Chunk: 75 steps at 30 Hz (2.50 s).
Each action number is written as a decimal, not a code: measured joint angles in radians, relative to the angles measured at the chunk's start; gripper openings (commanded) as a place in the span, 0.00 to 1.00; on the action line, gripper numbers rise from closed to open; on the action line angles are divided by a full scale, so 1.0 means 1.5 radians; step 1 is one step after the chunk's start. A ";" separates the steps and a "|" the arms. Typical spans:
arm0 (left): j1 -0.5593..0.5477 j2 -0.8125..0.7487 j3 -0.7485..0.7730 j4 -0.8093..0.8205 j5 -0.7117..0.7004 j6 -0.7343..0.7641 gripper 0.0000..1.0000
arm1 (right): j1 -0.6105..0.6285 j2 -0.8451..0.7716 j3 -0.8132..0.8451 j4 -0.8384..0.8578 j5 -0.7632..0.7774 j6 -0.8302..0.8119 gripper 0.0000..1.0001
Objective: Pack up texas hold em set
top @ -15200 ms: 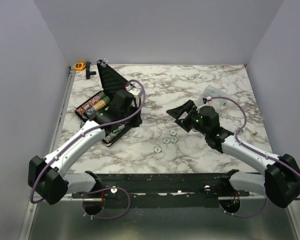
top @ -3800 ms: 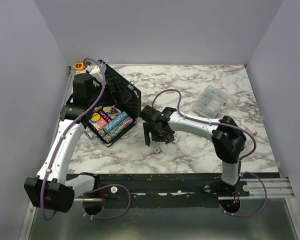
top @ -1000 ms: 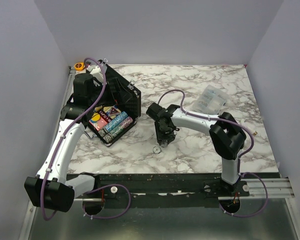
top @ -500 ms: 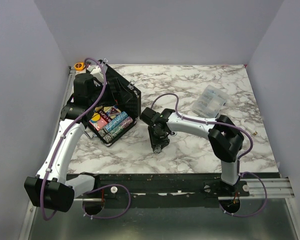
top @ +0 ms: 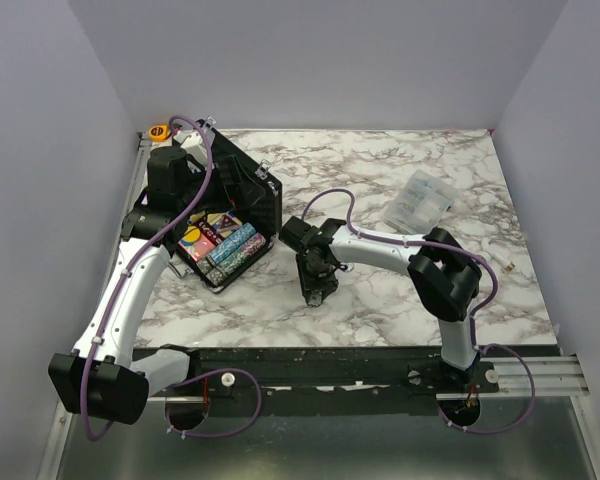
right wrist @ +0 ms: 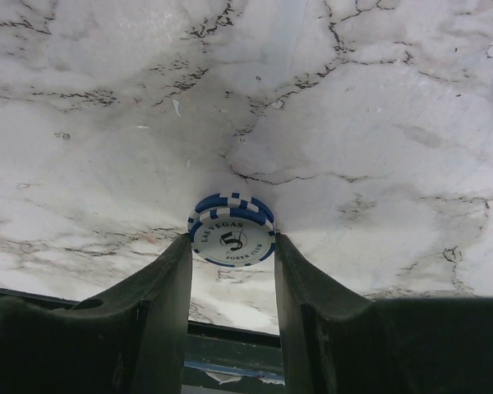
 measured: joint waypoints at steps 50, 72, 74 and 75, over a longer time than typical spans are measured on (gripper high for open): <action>-0.009 0.000 0.000 0.000 0.000 0.000 0.97 | -0.195 0.047 0.048 -0.006 0.039 -0.141 0.66; -0.010 0.000 0.000 0.000 0.000 0.000 0.97 | -0.196 0.046 0.043 -0.005 0.039 -0.141 0.39; -0.010 0.000 0.000 0.000 0.000 0.000 0.96 | -0.196 0.045 0.043 -0.005 0.038 -0.141 0.38; -0.010 0.000 0.000 0.000 0.000 0.000 0.96 | -0.196 0.042 0.041 -0.004 0.038 -0.140 0.38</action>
